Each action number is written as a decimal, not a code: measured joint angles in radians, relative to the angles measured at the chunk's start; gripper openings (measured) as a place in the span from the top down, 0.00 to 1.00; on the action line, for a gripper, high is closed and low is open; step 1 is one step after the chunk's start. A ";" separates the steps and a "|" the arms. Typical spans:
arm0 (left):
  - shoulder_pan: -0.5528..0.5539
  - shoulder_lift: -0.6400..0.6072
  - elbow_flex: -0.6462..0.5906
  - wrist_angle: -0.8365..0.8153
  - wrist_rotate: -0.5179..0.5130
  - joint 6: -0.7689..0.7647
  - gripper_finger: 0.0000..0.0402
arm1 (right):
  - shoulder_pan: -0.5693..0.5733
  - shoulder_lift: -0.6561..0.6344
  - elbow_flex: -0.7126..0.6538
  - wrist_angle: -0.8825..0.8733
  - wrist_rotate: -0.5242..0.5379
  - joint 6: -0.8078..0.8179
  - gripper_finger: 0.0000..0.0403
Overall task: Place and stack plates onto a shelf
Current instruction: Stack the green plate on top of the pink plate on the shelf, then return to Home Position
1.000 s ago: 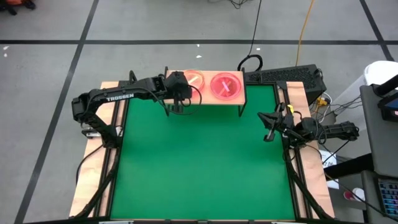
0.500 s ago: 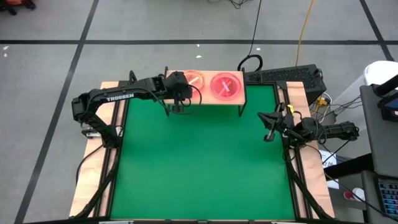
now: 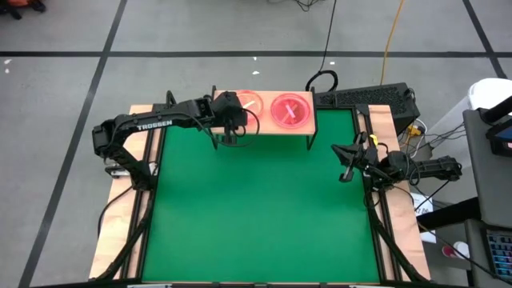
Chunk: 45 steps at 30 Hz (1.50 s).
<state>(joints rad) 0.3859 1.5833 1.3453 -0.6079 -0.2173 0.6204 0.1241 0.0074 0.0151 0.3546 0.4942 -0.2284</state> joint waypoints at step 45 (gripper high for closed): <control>-0.051 -0.182 -0.010 0.051 -0.028 -0.392 0.79 | 0.000 0.002 0.000 0.012 0.002 0.000 0.96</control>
<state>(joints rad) 0.3351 1.4009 1.3348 -0.5568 -0.2454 0.2285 0.1242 0.0090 0.0151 0.3664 0.4965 -0.2287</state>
